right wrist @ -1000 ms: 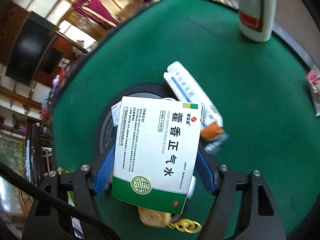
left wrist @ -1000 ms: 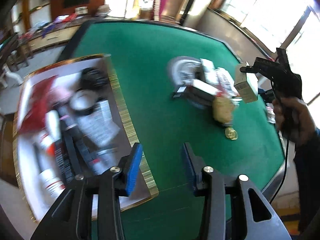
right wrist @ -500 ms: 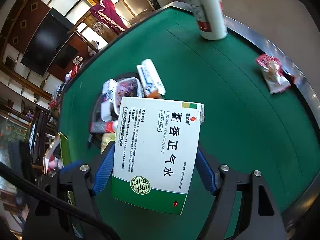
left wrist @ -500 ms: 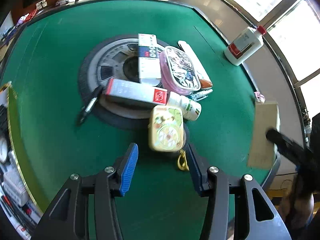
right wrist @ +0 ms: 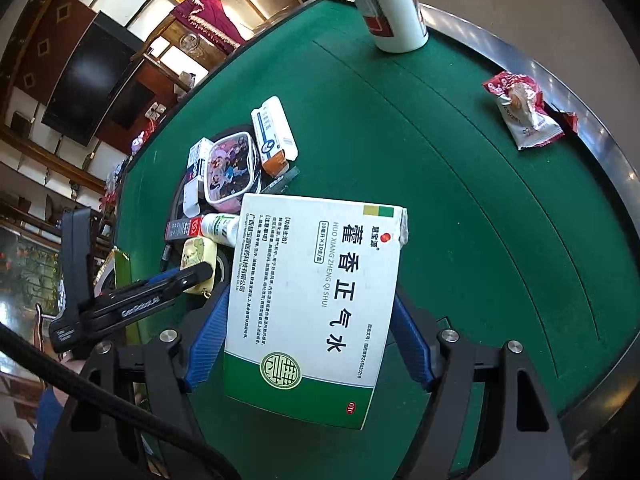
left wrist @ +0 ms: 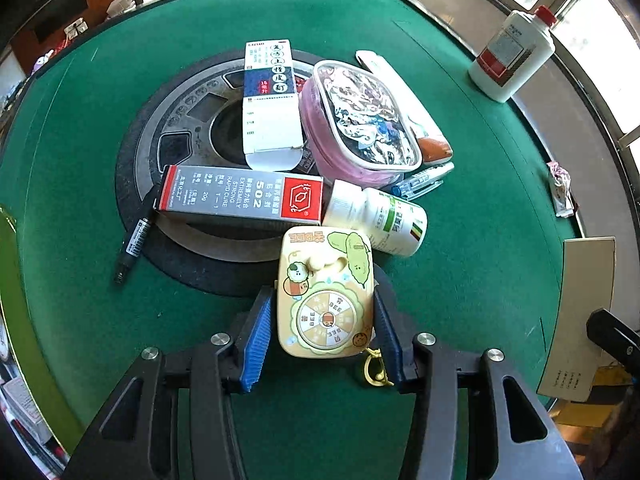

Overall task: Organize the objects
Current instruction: 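Grasp the yellow cartoon tin with the left tool, then carry the medicine box and yellow tin over the white tray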

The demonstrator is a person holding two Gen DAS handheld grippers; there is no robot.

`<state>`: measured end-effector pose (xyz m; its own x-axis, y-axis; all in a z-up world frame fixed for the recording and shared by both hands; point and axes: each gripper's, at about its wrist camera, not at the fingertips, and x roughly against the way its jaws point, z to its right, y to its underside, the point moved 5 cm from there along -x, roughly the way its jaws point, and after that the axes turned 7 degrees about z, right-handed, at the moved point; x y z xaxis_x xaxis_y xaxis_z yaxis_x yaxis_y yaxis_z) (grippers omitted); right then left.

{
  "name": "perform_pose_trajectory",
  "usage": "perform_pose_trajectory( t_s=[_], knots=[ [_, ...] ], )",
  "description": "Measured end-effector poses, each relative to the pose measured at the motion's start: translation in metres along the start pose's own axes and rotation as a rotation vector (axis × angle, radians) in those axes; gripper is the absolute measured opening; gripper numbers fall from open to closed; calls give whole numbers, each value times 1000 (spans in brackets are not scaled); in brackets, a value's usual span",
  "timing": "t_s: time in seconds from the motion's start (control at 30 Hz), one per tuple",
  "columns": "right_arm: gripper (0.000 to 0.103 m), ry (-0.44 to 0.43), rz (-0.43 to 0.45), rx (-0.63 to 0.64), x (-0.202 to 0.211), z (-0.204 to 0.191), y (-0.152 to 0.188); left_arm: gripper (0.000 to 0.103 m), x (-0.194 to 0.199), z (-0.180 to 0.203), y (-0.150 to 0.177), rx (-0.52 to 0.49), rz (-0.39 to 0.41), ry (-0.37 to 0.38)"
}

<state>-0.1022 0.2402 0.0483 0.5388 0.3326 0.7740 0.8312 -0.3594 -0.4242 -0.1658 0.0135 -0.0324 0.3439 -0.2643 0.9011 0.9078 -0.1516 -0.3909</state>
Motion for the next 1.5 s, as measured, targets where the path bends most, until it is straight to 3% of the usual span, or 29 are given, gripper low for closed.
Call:
perform_pose_trajectory(
  t_s=[0.33,0.77,1.17,1.5],
  knots=[
    [76,-22,-24,66,-6,-30,10,42,50,-12,21,25,116,32],
    [76,-81,-71,227,-24,-120,49,42,115,-49,74,62,182,51],
    [76,-163,-94,392,-32,-221,89,42,195,-113,105,122,308,-21],
    [76,-221,-131,494,-53,-290,127,42,218,-183,139,215,325,-114]
  ],
)
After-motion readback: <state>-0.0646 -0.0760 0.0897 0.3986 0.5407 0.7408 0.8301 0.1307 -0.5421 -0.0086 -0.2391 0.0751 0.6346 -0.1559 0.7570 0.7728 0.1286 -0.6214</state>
